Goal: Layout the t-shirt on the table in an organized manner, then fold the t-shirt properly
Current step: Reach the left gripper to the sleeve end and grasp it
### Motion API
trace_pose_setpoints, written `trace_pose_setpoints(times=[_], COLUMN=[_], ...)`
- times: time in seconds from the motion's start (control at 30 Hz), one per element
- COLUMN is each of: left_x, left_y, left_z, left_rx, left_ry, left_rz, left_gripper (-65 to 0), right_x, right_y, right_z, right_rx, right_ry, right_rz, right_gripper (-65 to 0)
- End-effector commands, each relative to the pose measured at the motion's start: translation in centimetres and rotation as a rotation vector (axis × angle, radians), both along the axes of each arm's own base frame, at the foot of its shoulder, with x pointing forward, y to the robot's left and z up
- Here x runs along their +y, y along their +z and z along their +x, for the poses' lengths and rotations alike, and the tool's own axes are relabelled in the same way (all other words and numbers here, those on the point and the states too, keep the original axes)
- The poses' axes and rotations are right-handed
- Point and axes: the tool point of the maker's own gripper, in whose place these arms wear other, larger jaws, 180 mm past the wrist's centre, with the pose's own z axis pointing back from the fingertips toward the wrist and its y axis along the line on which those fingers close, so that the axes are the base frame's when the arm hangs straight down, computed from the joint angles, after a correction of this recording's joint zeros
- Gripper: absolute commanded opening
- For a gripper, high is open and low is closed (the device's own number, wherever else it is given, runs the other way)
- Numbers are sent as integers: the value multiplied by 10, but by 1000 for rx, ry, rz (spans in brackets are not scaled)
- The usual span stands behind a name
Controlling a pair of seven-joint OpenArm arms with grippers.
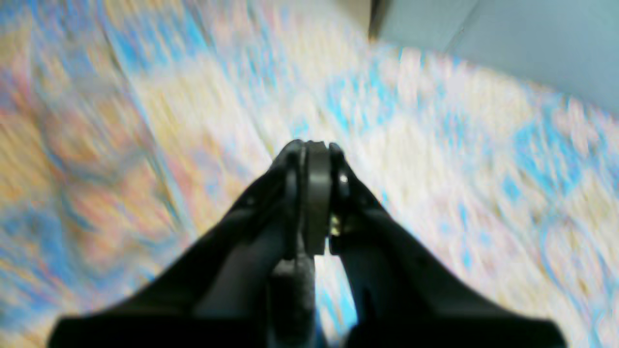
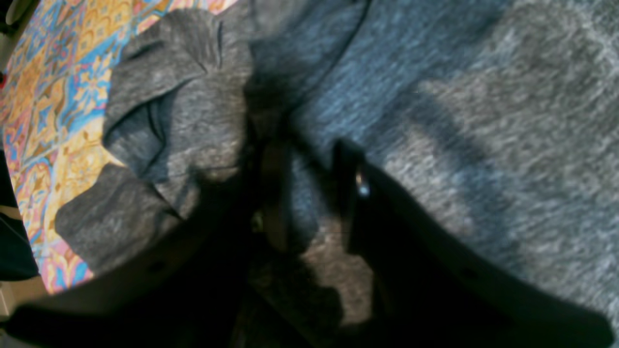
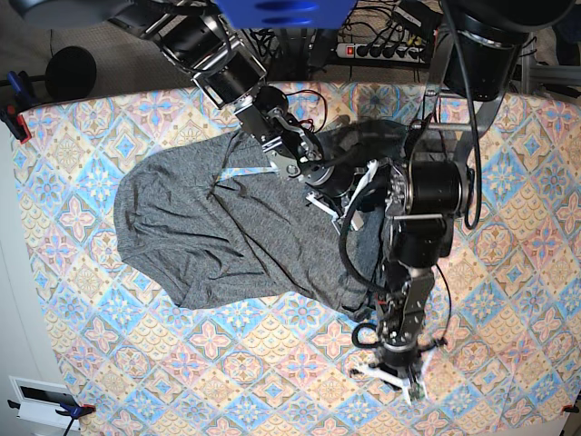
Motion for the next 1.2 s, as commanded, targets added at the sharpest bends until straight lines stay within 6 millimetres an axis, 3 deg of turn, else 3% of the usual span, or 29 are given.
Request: trace_pose_setpoints(times=[0.0, 0.07, 0.2, 0.4, 0.53, 0.8, 1.17], left_x=[13, 34, 57, 64, 57, 13, -9], left_y=[47, 64, 101, 137, 149, 164, 260], left_z=[16, 19, 26, 35, 39, 47, 53], left_rx=[-99, -121, -176, -233, -253, -279, -474], left_ry=[36, 93, 137, 147, 137, 74, 51], left_rz=[33, 47, 61, 65, 61, 35, 1], left_gripper=[-650, -650, -650, -650, -650, -614, -593], right_x=[7, 7, 8, 8, 8, 8, 7], right_y=[13, 13, 12, 14, 10, 11, 9], right_z=[6, 6, 5, 5, 2, 2, 2], right_rx=[-25, -25, -22, -24, -4, -6, -2], right_ry=[6, 6, 8, 10, 23, 23, 21], right_rz=[26, 26, 25, 26, 9, 11, 9], right_gripper=[-490, -490, -490, -490, -490, -490, -490])
